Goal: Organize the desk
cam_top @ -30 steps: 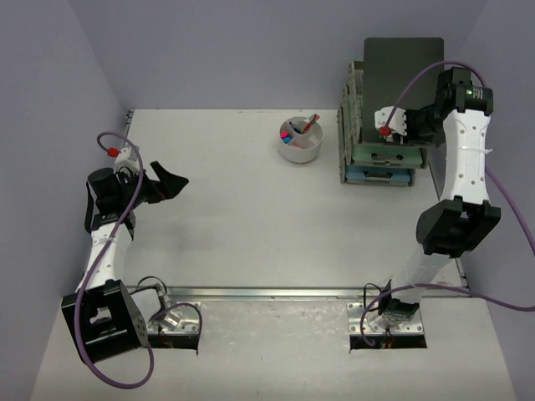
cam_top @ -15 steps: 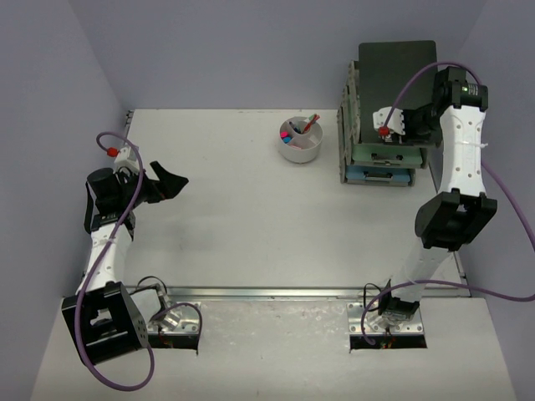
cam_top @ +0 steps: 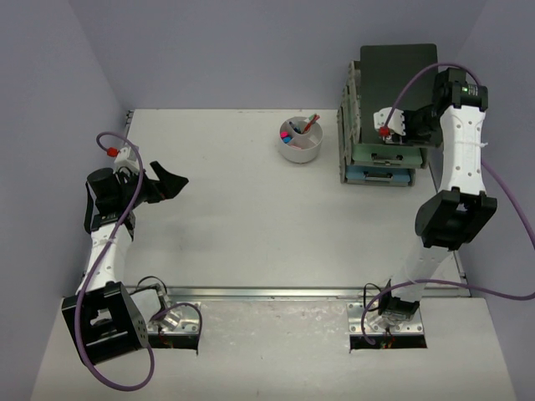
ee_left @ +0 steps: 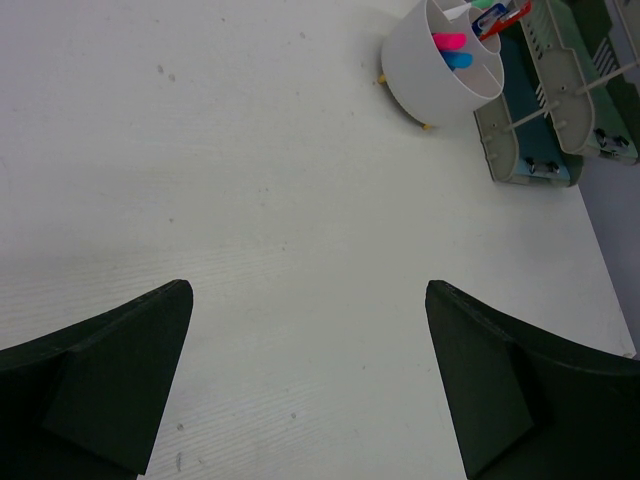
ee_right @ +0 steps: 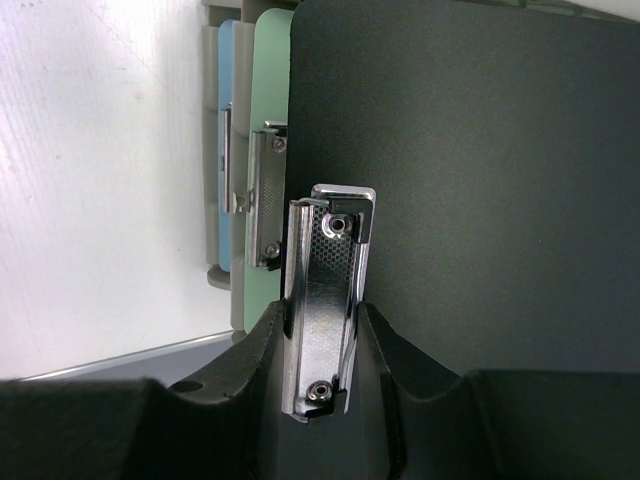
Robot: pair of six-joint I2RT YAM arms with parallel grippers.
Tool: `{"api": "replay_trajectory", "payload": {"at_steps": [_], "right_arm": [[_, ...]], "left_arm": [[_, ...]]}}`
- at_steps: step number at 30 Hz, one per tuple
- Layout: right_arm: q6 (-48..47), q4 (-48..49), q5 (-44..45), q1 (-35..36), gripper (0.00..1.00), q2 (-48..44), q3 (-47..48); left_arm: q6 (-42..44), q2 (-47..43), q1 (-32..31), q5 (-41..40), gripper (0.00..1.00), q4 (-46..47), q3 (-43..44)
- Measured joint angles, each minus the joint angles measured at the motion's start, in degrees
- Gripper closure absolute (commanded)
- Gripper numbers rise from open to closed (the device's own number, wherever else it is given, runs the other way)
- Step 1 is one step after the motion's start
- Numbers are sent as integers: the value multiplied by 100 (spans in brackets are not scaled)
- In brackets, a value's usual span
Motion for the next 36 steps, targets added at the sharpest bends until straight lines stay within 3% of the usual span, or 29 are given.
{"api": "replay_trajectory", "payload": {"at_steps": [3, 9, 16, 30, 36], "right_arm": [[10, 13, -4, -15, 61, 0, -49], [33, 147, -24, -30, 40, 0, -117], [87, 405, -28, -30, 28, 0, -117], [454, 962, -235, -30, 31, -362, -94], [756, 1080, -349, -30, 61, -795, -215]], "left_arm": [[0, 0, 0, 0, 0, 0, 0], [0, 0, 0, 0, 0, -2, 0], [0, 0, 0, 0, 0, -2, 0], [-8, -7, 0, 5, 0, 2, 0], [-17, -103, 0, 33, 0, -2, 0]]}}
